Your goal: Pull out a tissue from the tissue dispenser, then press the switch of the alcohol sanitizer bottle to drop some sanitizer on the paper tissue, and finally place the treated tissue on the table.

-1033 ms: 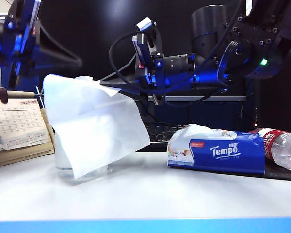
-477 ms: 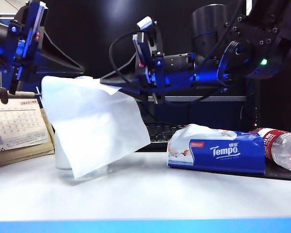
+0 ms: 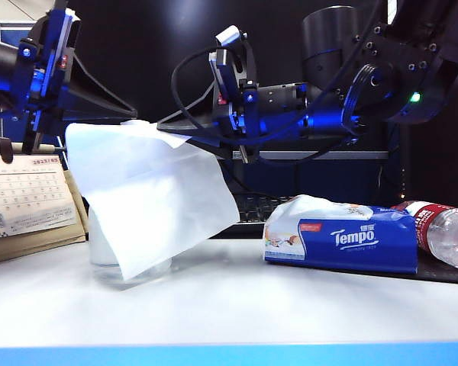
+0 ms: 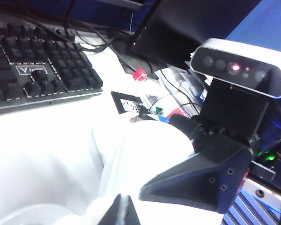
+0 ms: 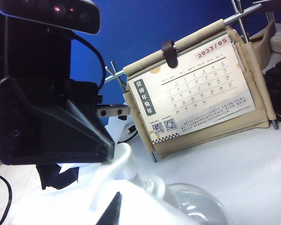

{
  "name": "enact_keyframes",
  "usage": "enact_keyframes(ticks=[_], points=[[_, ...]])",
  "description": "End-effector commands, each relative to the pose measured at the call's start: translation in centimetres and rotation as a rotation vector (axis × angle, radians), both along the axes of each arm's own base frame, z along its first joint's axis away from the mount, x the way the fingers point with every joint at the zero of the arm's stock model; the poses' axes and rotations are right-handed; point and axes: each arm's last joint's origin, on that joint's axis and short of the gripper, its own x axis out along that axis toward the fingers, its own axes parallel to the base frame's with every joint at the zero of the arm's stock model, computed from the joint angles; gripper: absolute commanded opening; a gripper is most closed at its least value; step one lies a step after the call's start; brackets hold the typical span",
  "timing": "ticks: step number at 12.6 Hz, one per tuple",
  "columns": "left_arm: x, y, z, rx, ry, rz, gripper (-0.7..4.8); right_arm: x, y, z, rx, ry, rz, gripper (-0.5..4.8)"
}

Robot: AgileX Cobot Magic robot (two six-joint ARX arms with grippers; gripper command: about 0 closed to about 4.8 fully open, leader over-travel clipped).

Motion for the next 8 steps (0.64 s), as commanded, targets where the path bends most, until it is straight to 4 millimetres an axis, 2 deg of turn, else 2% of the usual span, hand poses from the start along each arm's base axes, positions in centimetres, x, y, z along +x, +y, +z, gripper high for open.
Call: enact_keyframes(ticks=[1,3,6,8], points=[[0.4,-0.1,0.2,0.016,0.032,0.008,-0.06,0.0,0.0,0.4,0.015,-0.018,0.001,-0.05],[0.6,-0.1,0.7,0.014,0.018,0.008,-0.06,0.0,0.0,0.4,0.015,-0.018,0.001,-0.05],[0.5,-1.3,1.0,0.029,0.021,-0.017,-0.06,0.0,0.0,0.4,0.019,-0.019,0.002,-0.05],[0.6,-1.2,0.7,0.066,0.016,0.020,-0.06,0.0,0.0,0.4,0.019,-0.018,0.002,-0.06]])
